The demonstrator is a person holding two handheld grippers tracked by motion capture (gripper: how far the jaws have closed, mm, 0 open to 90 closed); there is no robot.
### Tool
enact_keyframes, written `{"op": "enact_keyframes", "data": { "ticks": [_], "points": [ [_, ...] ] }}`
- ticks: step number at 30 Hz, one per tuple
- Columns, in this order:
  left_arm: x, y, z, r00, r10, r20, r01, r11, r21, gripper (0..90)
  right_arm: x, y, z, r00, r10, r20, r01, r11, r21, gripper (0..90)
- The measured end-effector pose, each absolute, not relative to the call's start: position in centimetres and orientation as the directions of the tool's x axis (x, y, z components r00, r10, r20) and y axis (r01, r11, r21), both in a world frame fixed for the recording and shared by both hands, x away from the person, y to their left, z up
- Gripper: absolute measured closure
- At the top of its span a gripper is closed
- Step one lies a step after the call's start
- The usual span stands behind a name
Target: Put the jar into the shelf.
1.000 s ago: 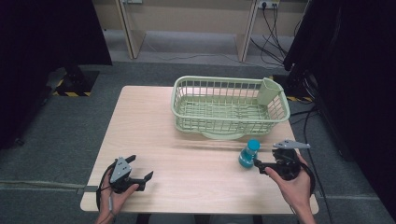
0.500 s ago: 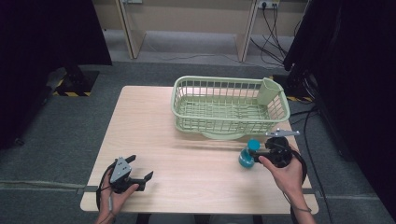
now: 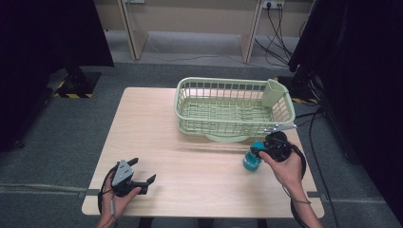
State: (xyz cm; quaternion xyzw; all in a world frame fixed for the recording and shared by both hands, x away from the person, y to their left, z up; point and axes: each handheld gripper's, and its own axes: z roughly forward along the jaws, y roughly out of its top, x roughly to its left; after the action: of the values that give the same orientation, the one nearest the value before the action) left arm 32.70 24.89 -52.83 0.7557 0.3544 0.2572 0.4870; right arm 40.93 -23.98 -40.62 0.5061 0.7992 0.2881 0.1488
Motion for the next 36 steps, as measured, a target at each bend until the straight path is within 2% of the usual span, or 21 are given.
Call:
{"op": "enact_keyframes", "data": {
  "ticks": [7, 17, 36],
  "points": [
    [32.7, 24.9, -52.8, 0.616, 0.786, 0.043, 0.286, -0.274, 0.918, 4.7, 41.4, -23.6, -41.1, -0.45, 0.891, 0.053, 0.738, 0.338, 0.584, 48.2],
    [32.7, 24.9, -52.8, 0.616, 0.787, 0.044, 0.286, -0.275, 0.918, 4.7, 41.0, -23.6, -40.5, -0.458, 0.888, 0.053, 0.725, 0.339, 0.599, 48.5],
    [32.7, 24.9, -52.8, 0.615, 0.787, 0.046, 0.285, -0.276, 0.918, 4.7, 38.7, -22.6, -35.9, -0.507, 0.862, 0.027, 0.641, 0.356, 0.68, 48.6]
  ]
}}
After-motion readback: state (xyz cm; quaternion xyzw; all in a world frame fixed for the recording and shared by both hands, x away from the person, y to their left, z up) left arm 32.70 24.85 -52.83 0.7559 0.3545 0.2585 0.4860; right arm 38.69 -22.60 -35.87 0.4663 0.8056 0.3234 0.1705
